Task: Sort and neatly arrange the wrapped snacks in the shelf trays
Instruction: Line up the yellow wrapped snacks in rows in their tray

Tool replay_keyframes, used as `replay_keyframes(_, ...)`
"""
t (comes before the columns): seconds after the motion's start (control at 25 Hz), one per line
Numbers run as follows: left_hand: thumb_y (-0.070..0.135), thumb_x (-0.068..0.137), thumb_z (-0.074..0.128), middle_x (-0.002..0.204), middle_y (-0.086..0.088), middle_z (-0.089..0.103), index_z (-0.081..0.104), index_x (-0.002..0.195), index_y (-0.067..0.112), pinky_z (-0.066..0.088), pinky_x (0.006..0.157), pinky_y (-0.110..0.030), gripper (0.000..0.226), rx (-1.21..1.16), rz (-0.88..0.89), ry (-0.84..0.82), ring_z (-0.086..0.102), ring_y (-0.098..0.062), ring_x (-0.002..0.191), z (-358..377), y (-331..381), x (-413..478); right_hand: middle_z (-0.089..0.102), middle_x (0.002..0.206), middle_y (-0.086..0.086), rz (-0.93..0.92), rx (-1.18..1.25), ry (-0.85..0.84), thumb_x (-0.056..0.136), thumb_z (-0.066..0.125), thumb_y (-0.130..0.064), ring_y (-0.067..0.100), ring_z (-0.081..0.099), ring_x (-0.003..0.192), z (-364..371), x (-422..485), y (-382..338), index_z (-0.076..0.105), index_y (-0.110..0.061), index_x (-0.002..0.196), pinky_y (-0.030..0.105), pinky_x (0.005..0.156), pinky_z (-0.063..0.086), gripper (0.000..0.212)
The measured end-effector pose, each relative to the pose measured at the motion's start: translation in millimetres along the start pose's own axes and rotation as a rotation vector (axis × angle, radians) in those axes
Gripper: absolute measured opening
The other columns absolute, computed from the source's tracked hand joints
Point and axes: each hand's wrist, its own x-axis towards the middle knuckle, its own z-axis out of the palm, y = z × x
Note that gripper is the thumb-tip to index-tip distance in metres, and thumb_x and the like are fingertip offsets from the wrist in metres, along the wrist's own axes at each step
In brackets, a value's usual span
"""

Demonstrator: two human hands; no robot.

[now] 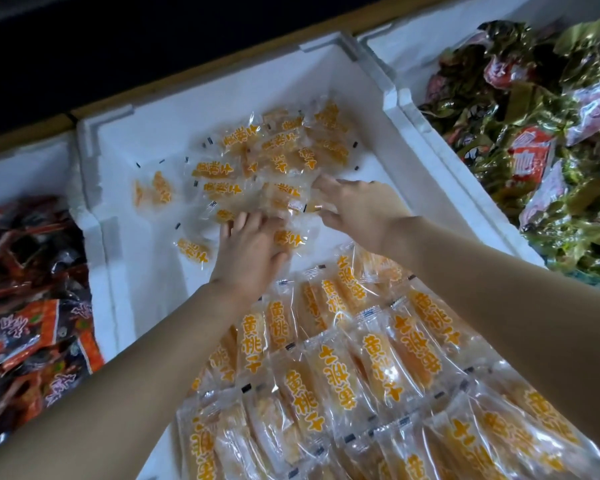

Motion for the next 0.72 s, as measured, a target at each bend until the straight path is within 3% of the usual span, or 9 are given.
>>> replay_keyframes(0.16,0.046,0.095,0.045,0.125,-0.007,0.044,0.051,0.126,0.02,0.021,0.097,-0.034,0.042,0.143,0.031,-0.02,0.032,-0.025,0.121,-4,5,0,0.063,0.106,0.015,0.073,-0.056,0.074,0.099,0.037,-0.026,0.039,0.059,0.094,-10,-4,1,0.034,-0.017,0.136,0.034,0.066,0.035,0.038)
replay_keyframes(0.28,0.044,0.097,0.034,0.116,-0.008,0.054,0.055,0.116,0.011,0.022,0.094,-0.037,0.043,0.133,-0.007,0.054,0.039,-0.026,0.115,-11,2,-11,0.063,0.098,0.018,0.136,0.041,0.14,0.098,0.04,-0.026,0.04,0.057,0.093,-23,-14,-5,0.042,-0.012,0.121,0.035,0.064,0.034,0.027)
replay_keyframes(0.36,0.041,0.095,0.032,0.101,-0.01,0.06,0.057,0.105,0.006,0.028,0.09,-0.038,0.044,-0.107,-0.087,0.232,0.048,-0.029,0.104,-22,-2,-24,0.059,0.083,0.016,0.14,0.163,0.22,0.096,0.044,-0.023,0.04,0.056,0.088,-33,-26,-13,0.044,-0.012,0.11,0.035,0.061,0.033,0.018)
replay_keyframes(0.44,0.034,0.096,0.037,0.092,-0.006,0.057,0.054,0.104,0.004,0.036,0.078,-0.029,0.035,-0.569,-0.26,0.327,0.055,-0.021,0.088,-35,-3,-39,0.053,0.069,0.008,0.101,0.275,0.295,0.096,0.046,-0.022,0.039,0.055,0.078,-39,-38,-27,0.045,-0.011,0.111,0.037,0.059,0.04,0.019)
replay_keyframes(0.52,0.026,0.1,0.039,0.086,-0.003,0.056,0.049,0.099,0.009,0.045,0.069,-0.021,0.02,-1.013,-0.444,0.261,0.059,-0.006,0.069,-48,0,-56,0.055,0.067,0.004,0.056,0.425,0.379,0.096,0.049,-0.027,0.033,0.057,0.067,-42,-51,-45,0.046,-0.012,0.106,0.04,0.061,0.047,0.018)
replay_keyframes(0.56,0.024,0.101,0.038,0.083,-0.004,0.057,0.048,0.097,0.011,0.05,0.07,-0.024,0.017,-1.186,-0.522,0.238,0.06,-0.004,0.061,-52,3,-64,0.059,0.072,0.004,0.054,0.502,0.409,0.095,0.049,-0.03,0.031,0.058,0.065,-42,-57,-54,0.046,-0.013,0.103,0.042,0.063,0.049,0.019)
replay_keyframes(0.72,0.024,0.104,0.034,0.067,-0.006,0.064,0.051,0.091,0.009,0.055,0.064,-0.033,0.026,-1.579,-0.82,0.115,0.063,-0.015,0.048,-61,12,-103,0.066,0.083,0.001,0.02,0.614,0.411,0.094,0.047,-0.035,0.031,0.064,0.074,-25,-81,-96,0.045,-0.02,0.106,0.04,0.064,0.05,0.019)
